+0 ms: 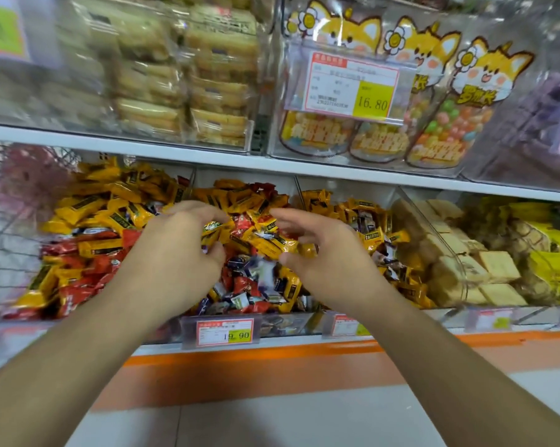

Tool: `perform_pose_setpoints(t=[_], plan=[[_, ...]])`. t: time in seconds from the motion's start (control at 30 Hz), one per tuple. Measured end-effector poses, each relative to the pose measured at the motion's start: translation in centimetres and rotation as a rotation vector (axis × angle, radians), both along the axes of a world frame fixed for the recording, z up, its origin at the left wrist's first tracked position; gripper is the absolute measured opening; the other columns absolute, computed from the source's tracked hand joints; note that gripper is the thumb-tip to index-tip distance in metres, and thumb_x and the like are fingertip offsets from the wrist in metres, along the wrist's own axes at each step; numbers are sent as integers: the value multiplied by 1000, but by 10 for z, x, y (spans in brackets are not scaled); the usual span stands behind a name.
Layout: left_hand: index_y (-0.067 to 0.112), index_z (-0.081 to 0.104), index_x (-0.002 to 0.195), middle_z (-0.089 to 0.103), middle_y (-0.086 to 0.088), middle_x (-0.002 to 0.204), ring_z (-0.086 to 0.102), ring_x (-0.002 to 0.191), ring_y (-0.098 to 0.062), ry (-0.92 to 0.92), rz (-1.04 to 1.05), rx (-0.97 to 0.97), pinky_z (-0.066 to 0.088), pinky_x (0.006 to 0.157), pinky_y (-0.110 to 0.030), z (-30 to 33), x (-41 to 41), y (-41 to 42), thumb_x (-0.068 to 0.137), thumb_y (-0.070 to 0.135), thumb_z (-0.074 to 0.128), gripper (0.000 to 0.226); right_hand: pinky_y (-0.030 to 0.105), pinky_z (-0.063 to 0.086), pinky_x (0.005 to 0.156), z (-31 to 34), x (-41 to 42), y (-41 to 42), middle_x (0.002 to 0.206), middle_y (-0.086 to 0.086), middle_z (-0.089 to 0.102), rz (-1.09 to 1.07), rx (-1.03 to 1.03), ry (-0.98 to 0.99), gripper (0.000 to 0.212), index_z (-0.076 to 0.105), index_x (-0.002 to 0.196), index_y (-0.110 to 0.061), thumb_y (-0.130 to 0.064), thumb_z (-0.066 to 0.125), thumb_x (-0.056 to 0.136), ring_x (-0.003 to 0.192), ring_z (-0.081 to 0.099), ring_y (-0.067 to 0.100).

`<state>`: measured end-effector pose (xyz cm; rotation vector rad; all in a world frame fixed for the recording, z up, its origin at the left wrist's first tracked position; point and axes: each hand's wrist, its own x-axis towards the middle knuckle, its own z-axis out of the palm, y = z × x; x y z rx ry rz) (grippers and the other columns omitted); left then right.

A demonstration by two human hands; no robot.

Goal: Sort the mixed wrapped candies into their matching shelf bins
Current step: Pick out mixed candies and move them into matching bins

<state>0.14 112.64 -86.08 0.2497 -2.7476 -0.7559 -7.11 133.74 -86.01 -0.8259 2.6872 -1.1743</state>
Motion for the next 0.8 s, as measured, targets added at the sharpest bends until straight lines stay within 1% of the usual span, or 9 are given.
perform_pose_setpoints(t=[0.07,0.13,0.27,0.37,0.5,0.57,0.67,0.73,0.8], plan=[[33,63,130,52,13,144,60,102,-7,24,-64,8,38,85,-9,0,0,8,95,21,65,37,29,45,112,1,-9,5,137,-24,61,-36,-9,25,56,57,143,-41,-15,73,96,132,52,0],[33,62,131,50,19,144,49,128,-5,42,-139,7,29,105,-14,-2,-1,20,97,21,63,37,32,49,110,-2,-22,21,129,-25,63,-125,-30,50,48,62,137,-36,-11,70,97,126,56,1],[39,48,147,36,26,154,33,142,3,-2,-353,-30,21,119,-16,-13,-9,45,102,31,56,46,33,51,102,-15,-50,66,129,-10,66,-328,137,150,38,64,133,-26,-9,65,99,122,60,14],[49,24,157,8,36,162,15,149,8,-79,-442,-5,15,117,-16,-22,-18,63,104,42,50,59,31,45,96,-26,-70,89,143,0,60,-366,308,146,48,56,144,-24,-15,67,98,122,61,27],[54,7,158,-11,42,159,13,151,6,-133,-484,-4,25,120,-26,-30,-26,79,104,54,43,65,36,46,106,-36,-83,100,156,2,49,-314,431,100,58,45,155,-22,-26,65,101,136,52,29],[54,8,158,-12,44,158,19,150,5,-134,-482,-1,31,119,-27,-31,-29,81,104,55,42,64,31,51,93,-38,-84,103,138,7,63,-301,472,97,43,59,143,-18,-25,64,102,120,62,29],[55,13,157,-8,45,158,20,149,6,-119,-472,-5,33,119,-28,-31,-31,81,104,55,42,61,37,60,74,-33,-84,108,101,6,75,-343,476,189,16,78,104,-18,-22,63,100,87,70,24],[55,16,156,-5,45,158,19,149,7,-118,-468,3,30,120,-27,-30,-32,80,104,54,43,59,40,62,66,-32,-87,110,91,6,76,-372,462,207,20,78,90,-18,-20,61,99,75,70,23],[54,18,156,-4,45,158,19,149,7,-115,-463,7,29,119,-26,-30,-32,80,103,53,44,59,35,60,63,-33,-93,108,90,2,75,-385,440,235,16,76,91,-23,-19,62,97,74,69,21]])
